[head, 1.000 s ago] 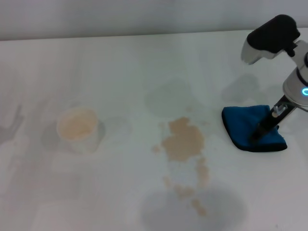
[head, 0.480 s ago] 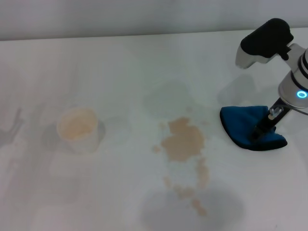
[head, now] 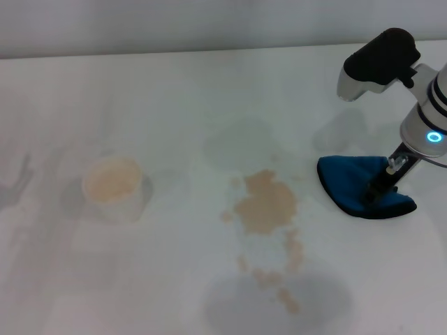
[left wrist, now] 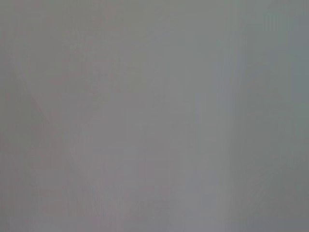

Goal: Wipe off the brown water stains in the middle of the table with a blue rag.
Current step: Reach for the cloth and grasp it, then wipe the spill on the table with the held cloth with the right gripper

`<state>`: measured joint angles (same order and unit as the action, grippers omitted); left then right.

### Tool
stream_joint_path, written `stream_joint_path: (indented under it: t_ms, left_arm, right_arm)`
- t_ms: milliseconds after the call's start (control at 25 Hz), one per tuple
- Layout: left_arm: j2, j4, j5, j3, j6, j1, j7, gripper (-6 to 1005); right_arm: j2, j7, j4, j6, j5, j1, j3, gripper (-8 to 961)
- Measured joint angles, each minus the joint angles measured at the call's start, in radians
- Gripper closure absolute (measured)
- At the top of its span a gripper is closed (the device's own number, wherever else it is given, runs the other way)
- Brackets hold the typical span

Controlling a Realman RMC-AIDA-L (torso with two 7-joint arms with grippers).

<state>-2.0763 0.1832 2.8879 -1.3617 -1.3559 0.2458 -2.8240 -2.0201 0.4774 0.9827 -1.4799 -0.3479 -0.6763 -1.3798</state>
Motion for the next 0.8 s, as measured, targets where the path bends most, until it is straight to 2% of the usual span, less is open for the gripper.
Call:
stream_joint_path:
  t_ms: [160, 240, 800]
  left_arm:
    - [0.002, 0.003, 0.002, 0.000, 0.003, 0.003, 0.000, 119]
    - [0.002, 0.004, 0.002, 0.000, 0.004, 0.003, 0.000, 119]
    - [0.003, 0.004, 0.004, 0.003, 0.006, 0.006, 0.000, 119]
  right_arm:
    - [0.001, -0.003, 0.000, 0.001, -0.001, -0.007, -0.004, 518]
    - [0.001, -0.003, 0.005, 0.000, -0.001, -0.009, -0.003, 609]
    - [0.006, 0.009, 0.052, 0.014, -0.048, -0.007, -0.002, 680]
